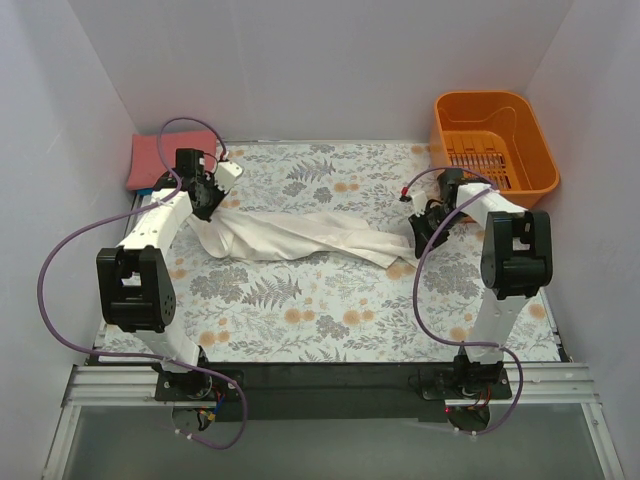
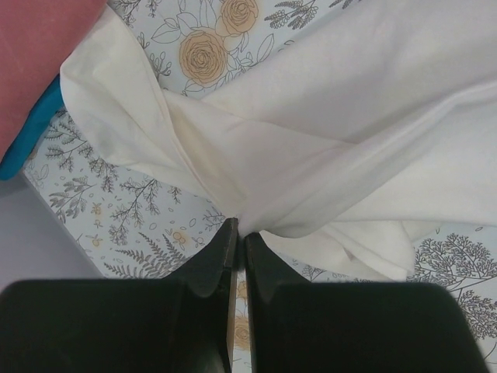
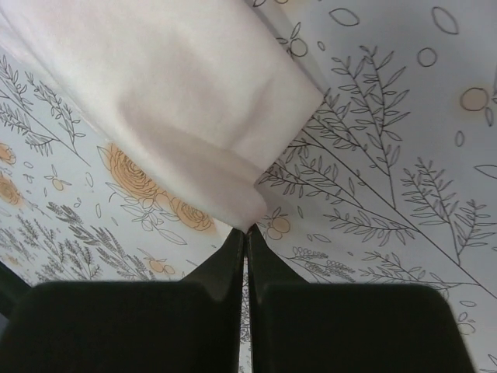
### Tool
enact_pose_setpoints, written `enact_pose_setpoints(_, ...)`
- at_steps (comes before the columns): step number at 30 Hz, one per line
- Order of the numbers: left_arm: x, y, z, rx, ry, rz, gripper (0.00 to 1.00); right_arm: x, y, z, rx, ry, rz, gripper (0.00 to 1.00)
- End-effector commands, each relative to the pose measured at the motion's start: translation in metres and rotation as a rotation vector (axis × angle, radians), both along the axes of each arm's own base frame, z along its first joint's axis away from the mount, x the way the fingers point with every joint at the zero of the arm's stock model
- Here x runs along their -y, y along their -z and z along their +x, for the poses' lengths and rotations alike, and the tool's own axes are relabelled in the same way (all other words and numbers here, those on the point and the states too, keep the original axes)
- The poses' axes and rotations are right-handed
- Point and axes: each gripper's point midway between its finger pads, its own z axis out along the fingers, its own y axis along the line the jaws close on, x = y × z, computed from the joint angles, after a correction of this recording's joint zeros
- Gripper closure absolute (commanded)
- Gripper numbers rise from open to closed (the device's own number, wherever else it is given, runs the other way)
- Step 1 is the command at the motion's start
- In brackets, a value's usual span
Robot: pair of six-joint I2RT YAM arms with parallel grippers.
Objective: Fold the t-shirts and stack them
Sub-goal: Flatten the tshirt out
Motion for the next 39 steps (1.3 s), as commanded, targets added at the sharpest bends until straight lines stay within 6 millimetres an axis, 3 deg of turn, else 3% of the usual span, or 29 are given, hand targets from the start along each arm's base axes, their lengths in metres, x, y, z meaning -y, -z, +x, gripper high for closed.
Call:
enact_pose_setpoints(1, 0.0, -0.003, -0.004, -0.003, -0.007, -0.002, 1.0, -0.001, -0.021, 0.021, 0.101, 0.006, 0.025, 0.97)
enact_pose_setpoints(5, 0.0, -0.003, -0.005, -0.009, -0.012, -0.004, 1.0, -0.007, -0.027, 0.01, 0.106, -0.014, 0.067, 0.65)
enact_pose_setpoints(8, 0.0, -0.002, -0.006, -0.013, -0.011, -0.005, 1.0, -0.008, -0.03, -0.001, 0.107, -0.025, 0.08, 0.46)
enact_pose_setpoints(12, 0.001, -0.003, -0.007, -0.014, -0.008, -0.006, 1.0, -0.005, -0.026, -0.013, 0.107, -0.04, 0.07, 0.39)
enact_pose_setpoints(19, 0.001, -0.002, -0.006, -0.016, -0.007, -0.01, 1.0, 0.006, -0.005, -0.011, 0.116, -0.017, 0.005, 0.39)
enact_pose_setpoints(22, 0.001, -0.003, -0.007, -0.016, -0.007, -0.008, 1.0, 0.007, 0.006, -0.008, 0.095, -0.017, -0.003, 0.46)
enact_pose_setpoints(25, 0.002, -0.003, -0.009, -0.02, -0.032, -0.025, 1.0, 0.001, 0.01, -0.008, 0.079, -0.004, 0.029, 0.63)
enact_pose_setpoints(26, 0.002, -0.003, -0.009, -0.02, -0.036, -0.027, 1.0, -0.004, 0.007, -0.007, 0.074, 0.008, 0.057, 0.78)
enact_pose_setpoints(28, 0.004, -0.009, -0.007, -0.006, -0.053, -0.046, 1.0, -0.01, -0.007, -0.002, 0.092, 0.018, 0.094, 0.97)
enact_pose_setpoints(30, 0.002, -0.018, -0.003, 0.013, -0.08, -0.073, 1.0, -0.016, -0.026, 0.004, 0.126, 0.021, 0.142, 0.99)
enact_pose_setpoints(31, 0.005, -0.025, 0.001, 0.028, -0.099, -0.114, 1.0, -0.018, -0.048, 0.015, 0.19, 0.021, 0.162, 0.99)
enact_pose_setpoints(34, -0.011, -0.065, 0.026, 0.13, -0.195, -0.216, 1.0, -0.015, -0.094, 0.032, 0.269, 0.061, 0.236, 0.99)
enact_pose_setpoints(35, -0.01, -0.095, 0.04, 0.199, -0.189, -0.266, 1.0, -0.015, -0.12, 0.044, 0.314, 0.061, 0.256, 0.99)
enact_pose_setpoints(37, -0.018, -0.121, 0.053, 0.259, -0.221, -0.329, 1.0, -0.004, -0.145, 0.055, 0.35, 0.102, 0.289, 0.99)
enact_pose_setpoints(38, -0.018, -0.145, 0.06, 0.313, -0.209, -0.356, 1.0, 0.002, -0.17, 0.068, 0.411, 0.113, 0.302, 0.99)
enact_pose_setpoints(39, -0.022, -0.162, 0.066, 0.361, -0.216, -0.372, 1.0, 0.005, -0.179, 0.071, 0.419, 0.125, 0.307, 0.99)
